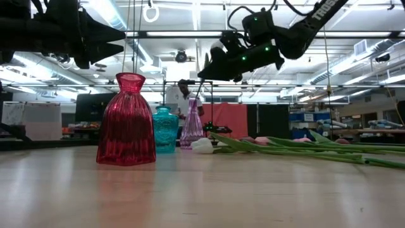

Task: Sort flowers into vase by color
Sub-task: Put the middle white flower into the violet vase, then put the bottom white flower into the violet vase

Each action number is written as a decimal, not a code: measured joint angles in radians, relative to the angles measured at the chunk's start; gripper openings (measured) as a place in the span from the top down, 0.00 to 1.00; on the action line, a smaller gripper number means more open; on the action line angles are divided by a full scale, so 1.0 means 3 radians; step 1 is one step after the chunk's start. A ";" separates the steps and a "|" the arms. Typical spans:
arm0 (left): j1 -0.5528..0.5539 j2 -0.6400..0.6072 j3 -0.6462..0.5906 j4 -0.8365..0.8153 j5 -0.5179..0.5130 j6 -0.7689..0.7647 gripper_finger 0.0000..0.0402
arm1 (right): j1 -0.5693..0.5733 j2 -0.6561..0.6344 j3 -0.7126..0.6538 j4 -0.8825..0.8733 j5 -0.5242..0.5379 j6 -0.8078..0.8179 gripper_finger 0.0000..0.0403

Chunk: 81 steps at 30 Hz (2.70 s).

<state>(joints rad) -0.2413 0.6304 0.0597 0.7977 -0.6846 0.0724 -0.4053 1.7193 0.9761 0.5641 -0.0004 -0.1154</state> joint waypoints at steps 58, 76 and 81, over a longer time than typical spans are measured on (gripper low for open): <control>-0.0003 0.0001 0.0000 -0.0025 -0.0188 -0.0078 0.23 | 0.1346 0.0185 -0.0037 -0.3456 0.0714 0.0826 0.85; -0.0003 0.0002 0.0000 -0.0031 -0.0188 -0.0082 0.23 | 0.1289 -0.0241 -0.0041 -0.2329 0.0490 0.0856 0.97; -0.0003 0.0001 0.0000 -0.0029 -0.0188 -0.0097 0.23 | 0.1252 -0.0078 -0.0041 -0.1213 0.0617 0.0547 0.96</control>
<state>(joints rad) -0.2420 0.6308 0.0597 0.7891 -0.7410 0.0433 -0.0298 1.6960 0.9638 0.2003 0.1846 0.0488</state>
